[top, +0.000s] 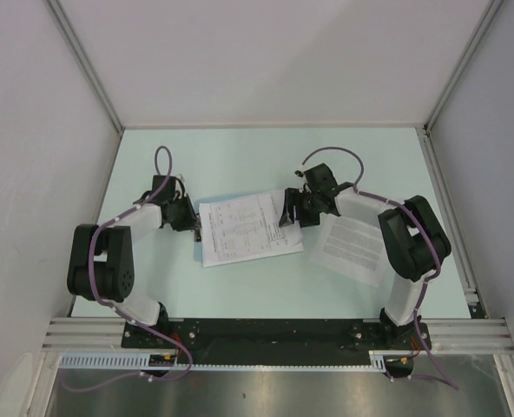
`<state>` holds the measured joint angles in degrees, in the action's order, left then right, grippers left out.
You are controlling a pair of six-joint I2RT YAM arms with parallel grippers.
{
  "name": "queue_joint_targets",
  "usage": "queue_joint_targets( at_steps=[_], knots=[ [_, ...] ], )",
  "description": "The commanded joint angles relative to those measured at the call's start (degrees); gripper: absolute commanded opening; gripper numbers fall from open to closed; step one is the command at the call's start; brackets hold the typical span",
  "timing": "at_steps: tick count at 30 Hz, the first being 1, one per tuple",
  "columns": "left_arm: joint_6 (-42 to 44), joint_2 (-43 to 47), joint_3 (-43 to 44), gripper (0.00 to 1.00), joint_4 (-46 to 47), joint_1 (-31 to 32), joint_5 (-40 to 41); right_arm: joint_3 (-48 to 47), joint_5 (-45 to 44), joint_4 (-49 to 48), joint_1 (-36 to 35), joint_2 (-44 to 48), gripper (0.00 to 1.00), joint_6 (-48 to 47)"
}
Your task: Put the files into the folder
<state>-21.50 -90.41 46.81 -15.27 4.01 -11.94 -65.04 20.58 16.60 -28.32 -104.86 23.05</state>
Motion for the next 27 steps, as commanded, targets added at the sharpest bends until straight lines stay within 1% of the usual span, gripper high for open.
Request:
queue_joint_targets(
  at_steps=[1, 4, 9, 12, 15, 16, 18, 19, 20, 21, 22, 23, 25, 27],
  knots=[
    [-2.67, -0.47, -0.75, 0.0, -2.75, 1.61, -0.01, 1.57, -2.73, -6.13, -1.56, 3.52, 0.62, 7.7],
    [-3.38, -0.03, -1.02, 0.0, -2.57, 1.7, 0.34, 2.19, -6.15, -6.84, -2.79, 4.04, 0.59, 9.64],
    [-3.46, 0.85, -1.01, 0.0, -2.84, 1.79, 1.31, 5.35, -8.71, -8.07, -2.89, 6.07, 0.56, 10.08],
    [-3.9, 1.03, -1.28, 0.0, -2.58, 1.79, 1.66, 7.81, -7.23, -10.97, -1.83, 7.56, 0.54, 11.93],
    [-4.34, 0.94, -1.63, 0.0, -2.31, 1.7, 1.84, 8.69, -5.03, -12.91, -1.48, 7.92, 0.54, 13.42],
    [-4.43, 0.94, -1.72, 0.0, -2.14, 1.7, 1.92, 8.78, -4.85, -13.26, -1.48, 8.0, 0.59, 13.95],
    [-4.52, 0.68, -1.89, 0.0, -1.96, 1.7, 1.84, 9.14, -5.37, -13.35, -1.3, 8.79, 0.73, 13.61],
    [-4.43, 0.59, -1.89, 0.0, -1.96, 1.7, 1.84, 9.14, -6.5, -12.57, -1.04, 9.23, 0.83, 12.56],
    [-4.34, 0.5, -1.98, 0.0, -1.96, 1.79, 1.75, 9.05, -7.47, -12.21, -0.69, 10.71, 0.87, 9.15],
    [-4.34, 0.5, -2.07, 0.0, -1.87, 1.7, 1.66, 8.53, -10.44, -10.38, -0.34, 11.95, 0.93, 7.12],
    [-4.34, 0.41, -2.07, 0.0, -1.78, 1.79, 1.66, 8.09, -12.47, -9.14, -0.25, 13.0, 0.96, 2.57],
    [-4.34, 0.32, -2.16, 0.0, -1.61, 1.79, 1.57, 7.3, -15.89, -7.3, -0.42, 15.28, 1.0, 0.88],
    [-4.34, -0.03, -2.16, 0.0, -1.61, 1.79, 1.31, 5.45, -17.32, -6.32, -0.77, 16.87, 1.0, -1.5],
    [-4.34, -0.29, -1.98, 0.0, -1.61, 1.79, 1.31, 4.57, -20.39, -6.75, -2.7, 19.42, 1.0, -1.43]
  ],
)
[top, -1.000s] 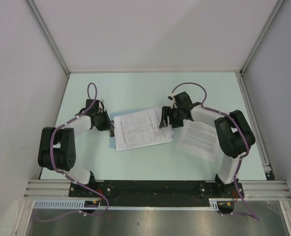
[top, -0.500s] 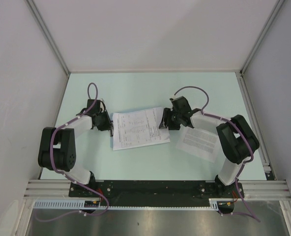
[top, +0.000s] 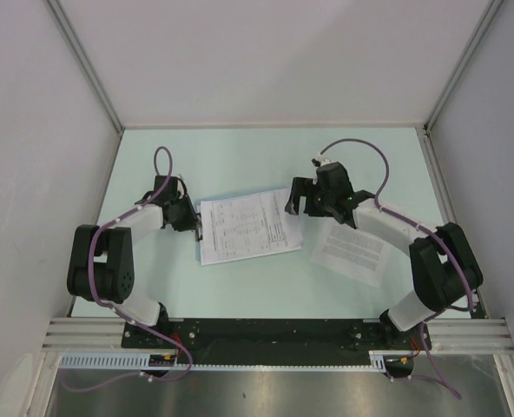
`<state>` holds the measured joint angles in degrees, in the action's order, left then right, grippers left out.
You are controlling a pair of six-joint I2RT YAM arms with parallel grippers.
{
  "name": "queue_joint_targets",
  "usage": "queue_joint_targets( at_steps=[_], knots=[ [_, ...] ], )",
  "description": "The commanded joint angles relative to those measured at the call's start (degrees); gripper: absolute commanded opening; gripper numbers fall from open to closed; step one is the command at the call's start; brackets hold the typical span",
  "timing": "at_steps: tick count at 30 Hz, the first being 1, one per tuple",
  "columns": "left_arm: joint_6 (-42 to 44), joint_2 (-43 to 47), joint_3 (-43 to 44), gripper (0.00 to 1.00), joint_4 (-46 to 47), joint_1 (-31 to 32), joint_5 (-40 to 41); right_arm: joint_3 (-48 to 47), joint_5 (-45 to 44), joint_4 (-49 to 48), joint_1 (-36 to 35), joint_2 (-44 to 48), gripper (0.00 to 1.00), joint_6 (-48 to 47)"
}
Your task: Put the files into the folder
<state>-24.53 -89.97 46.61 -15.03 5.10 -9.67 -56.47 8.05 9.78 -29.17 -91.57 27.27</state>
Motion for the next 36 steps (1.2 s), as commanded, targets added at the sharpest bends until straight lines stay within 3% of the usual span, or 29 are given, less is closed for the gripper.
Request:
queue_joint_targets(
  at_steps=[1, 4, 7, 8, 10, 16, 27, 36],
  knots=[
    [-1.31, -0.73, -1.61, 0.0, -1.76, 0.7, -1.14, -4.0, -8.05, -0.98, -3.08, 6.66, 1.0, -5.38],
    [-1.22, -0.64, -1.52, 0.0, -1.94, 0.7, -0.96, -4.0, -6.15, -9.23, -8.52, 4.92, 0.98, -1.44],
    [-1.22, -0.64, -1.52, 0.0, -2.11, 0.7, -0.79, -4.09, 2.13, -24.59, -13.8, -1.58, 0.85, 6.82],
    [-1.22, -0.73, -1.7, 0.0, -2.11, 0.78, -0.79, -4.52, 3.88, -30.81, -14.77, -3.77, 0.73, 9.18],
    [-1.39, -0.73, -1.78, 0.0, -1.94, 0.7, -0.79, -7.41, 6.08, -35.33, -17.15, -9.75, 0.57, 10.78],
    [-1.83, -1.17, -1.96, 0.0, -1.41, 0.7, -1.4, -12.26, 9.69, -41.67, -19.61, -21.7, 0.32, 12.63],
    [-2.01, -0.73, -2.31, 0.0, -0.53, 0.7, -2.46, -15.25, 10.76, -45.55, -21.46, -32.0, 0.24, 15.71],
    [-2.54, -0.55, -4.77, 0.0, 3.68, 0.17, -8.78, -15.34, 8.21, -44.94, -20.93, -37.71, 0.19, 19.66]
  ],
)
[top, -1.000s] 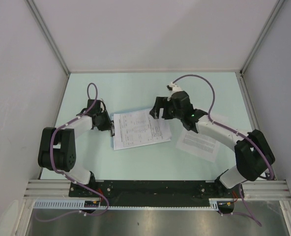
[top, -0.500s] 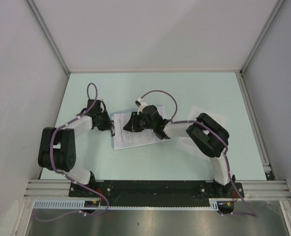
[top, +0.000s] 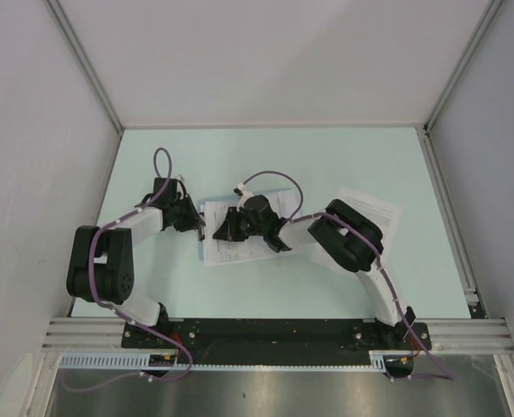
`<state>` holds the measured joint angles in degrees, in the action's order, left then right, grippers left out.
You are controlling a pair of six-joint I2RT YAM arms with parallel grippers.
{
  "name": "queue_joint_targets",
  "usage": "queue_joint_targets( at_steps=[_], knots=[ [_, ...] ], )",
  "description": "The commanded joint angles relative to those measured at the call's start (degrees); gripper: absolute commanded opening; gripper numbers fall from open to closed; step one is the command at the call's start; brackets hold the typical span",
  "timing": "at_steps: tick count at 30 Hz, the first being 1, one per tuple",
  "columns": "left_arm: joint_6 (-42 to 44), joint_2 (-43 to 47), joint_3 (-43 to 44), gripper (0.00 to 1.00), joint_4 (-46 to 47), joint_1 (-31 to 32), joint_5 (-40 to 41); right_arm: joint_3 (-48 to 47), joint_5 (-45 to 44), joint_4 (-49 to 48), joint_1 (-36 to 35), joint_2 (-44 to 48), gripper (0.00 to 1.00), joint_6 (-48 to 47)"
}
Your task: Put the files into the folder
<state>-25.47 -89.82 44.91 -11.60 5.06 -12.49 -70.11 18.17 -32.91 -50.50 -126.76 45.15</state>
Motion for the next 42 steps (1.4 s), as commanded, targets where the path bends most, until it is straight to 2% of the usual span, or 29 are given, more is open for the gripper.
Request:
queue_joint_targets(
  at_steps=[1, 8, 13, 23, 25, 26, 27, 30, 35, 37, 38, 42],
  knots=[
    [-1.6, -0.62, -3.24, 0.0, 0.34, 0.21, -6.14, -1.7, -1.65, -2.77, 0.58, -3.05, 0.19, 2.22],
    [-1.33, -0.35, -3.25, 0.0, 0.35, 0.21, -7.11, -2.83, 0.1, -4.62, 0.93, -5.95, 0.19, 3.72],
    [-0.98, -1.49, -1.93, 0.0, -1.58, 0.3, -5.0, -4.69, 3.53, -5.24, 0.93, -7.62, 0.17, 3.29],
    [1.39, -5.36, 5.45, 0.0, -10.72, 3.99, 7.74, -6.0, 10.47, -5.06, 2.86, -6.31, 0.17, 1.26],
    [1.74, -6.06, 6.07, 0.08, -11.61, 4.78, 8.8, -6.27, 12.05, -5.06, 3.13, -6.22, 0.17, 1.26],
    [1.92, -6.33, 6.25, 0.19, -11.7, 5.04, 8.97, -6.36, 12.41, -4.89, 3.21, -6.05, 0.17, 1.26],
    [2.01, -6.33, 6.42, 0.41, -12.13, 5.4, 9.67, -6.88, 12.93, -4.89, 3.22, -6.13, 0.17, 1.17],
    [1.83, -4.14, 5.72, 0.55, -10.83, 6.01, 11.26, -7.24, 14.08, -4.8, 3.13, -5.78, 0.17, 1.52],
    [2.27, -1.15, 5.54, 0.59, -11.26, 6.01, 11.0, -8.03, 14.96, -4.71, 3.48, -5.78, 0.17, 1.61],
    [2.53, 0.34, 5.46, 0.62, -11.43, 6.01, 10.91, -8.29, 15.4, -3.93, 3.57, -5.17, 0.17, 1.35],
    [2.62, 0.78, 5.28, 0.68, -11.43, 6.01, 10.82, -8.47, 15.57, -3.31, 3.57, -4.73, 0.17, 0.57],
    [2.89, 1.84, 5.02, 0.69, -11.96, 6.01, 11.26, -8.56, 14.88, 6.15, 4.7, 1.58, 0.17, -2.33]
  ],
)
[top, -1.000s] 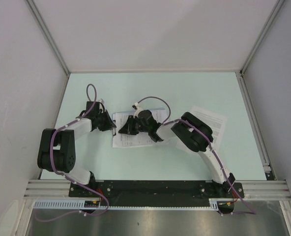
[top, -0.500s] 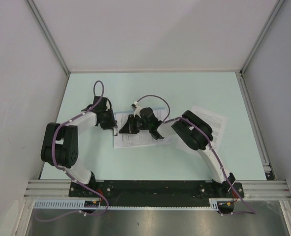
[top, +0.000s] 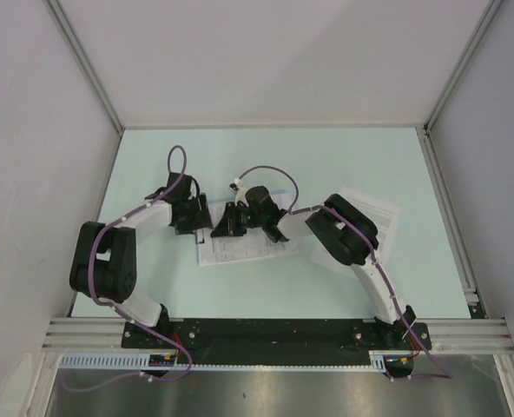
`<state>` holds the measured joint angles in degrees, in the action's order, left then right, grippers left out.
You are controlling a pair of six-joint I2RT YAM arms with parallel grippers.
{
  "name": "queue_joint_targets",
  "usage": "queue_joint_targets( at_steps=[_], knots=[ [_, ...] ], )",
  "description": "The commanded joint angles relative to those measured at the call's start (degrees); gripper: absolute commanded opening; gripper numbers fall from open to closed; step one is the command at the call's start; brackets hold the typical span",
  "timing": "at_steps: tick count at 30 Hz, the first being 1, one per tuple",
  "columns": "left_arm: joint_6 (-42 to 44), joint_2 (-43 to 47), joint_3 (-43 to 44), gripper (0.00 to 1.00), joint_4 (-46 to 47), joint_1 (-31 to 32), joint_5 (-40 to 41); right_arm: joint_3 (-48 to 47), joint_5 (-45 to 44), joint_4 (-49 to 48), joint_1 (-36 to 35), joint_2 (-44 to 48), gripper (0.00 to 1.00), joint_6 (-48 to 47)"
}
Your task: Put the files into the folder
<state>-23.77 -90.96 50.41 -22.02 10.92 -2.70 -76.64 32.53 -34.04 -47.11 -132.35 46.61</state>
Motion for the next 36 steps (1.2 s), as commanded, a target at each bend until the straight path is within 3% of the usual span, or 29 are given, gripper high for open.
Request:
queue_joint_targets(
  at_steps=[1, 4, 6, 8, 9, 10, 12, 14, 16, 17, 20, 24, 27, 30, 36],
  knots=[
    [1.27, 3.5, -0.49, 0.71, -1.71, 0.16, 1.64, -2.11, 0.16, 9.76, 1.76, 8.85, 0.18, -4.68],
    [2.15, 6.13, -0.49, 0.78, -1.8, 0.16, 1.91, -2.02, -1.41, 20.92, 3.34, 15.36, 0.26, -9.59],
    [3.11, 7.54, 0.38, 0.88, -3.02, 0.16, 2.52, -2.02, -5.52, 31.16, 4.3, 19.13, 0.34, -14.59],
    [3.82, 10.34, 2.14, 0.99, -4.69, 0.5, 2.44, -1.67, -10.18, 39.28, 6.15, 24.84, 0.52, -17.42],
    [4.08, 11.41, 2.93, 1.0, -5.22, 0.77, 4.44, -1.5, -16.3, 46.71, 6.76, 26.78, 0.59, -18.47],
    [4.17, 12.46, 4.59, 1.0, -5.66, 1.21, 4.54, -1.15, -19.58, 50.18, 8.69, 30.28, 0.72, -20.49],
    [3.73, 15.01, 6.18, 0.99, -4.97, 3.22, 0.71, 1.31, -28.61, 58.6, 11.59, 33.9, 0.88, -21.12],
    [1.63, 15.55, 7.77, 0.98, -0.6, 7.94, -1.86, 4.73, -32.52, 62.59, 18.95, 40.75, 0.98, -19.2],
    [-1.09, 13.97, 9.25, 0.97, 3.54, 12.7, -5.63, 12.54, -34.2, 64.45, 25.55, 46.37, 1.0, -17.88],
    [-2.23, 12.83, 9.7, 0.96, 8.78, 17.86, -6.35, 15.61, -34.55, 64.8, 33.41, 51.62, 1.0, -17.7],
    [-5.93, 4.24, 12.42, 0.95, 21.26, 27.62, -8.64, 23.63, -34.38, 66.38, 46.62, 58.93, 1.0, -18.13],
    [-8.92, -12.11, 25.32, 0.91, 25.44, 36.0, -10.83, 30.75, -28.77, 65.87, 64.92, 62.47, 1.0, -17.52],
    [-11.29, -23.97, 37.61, 0.9, 27.82, 39.61, -13.64, 34.62, -28.49, 62.0, 71.35, 62.92, 1.0, -17.86],
    [-14.63, -32.77, 45.18, 0.89, 26.86, 41.46, -15.58, 36.12, -24.81, 57.35, 72.42, 61.61, 1.0, -19.53],
    [-18.94, -41.05, 49.61, 0.88, 22.47, 42.52, -13.22, 36.3, -23.47, 54.43, 69.62, 57.48, 0.98, -22.7]
  ],
)
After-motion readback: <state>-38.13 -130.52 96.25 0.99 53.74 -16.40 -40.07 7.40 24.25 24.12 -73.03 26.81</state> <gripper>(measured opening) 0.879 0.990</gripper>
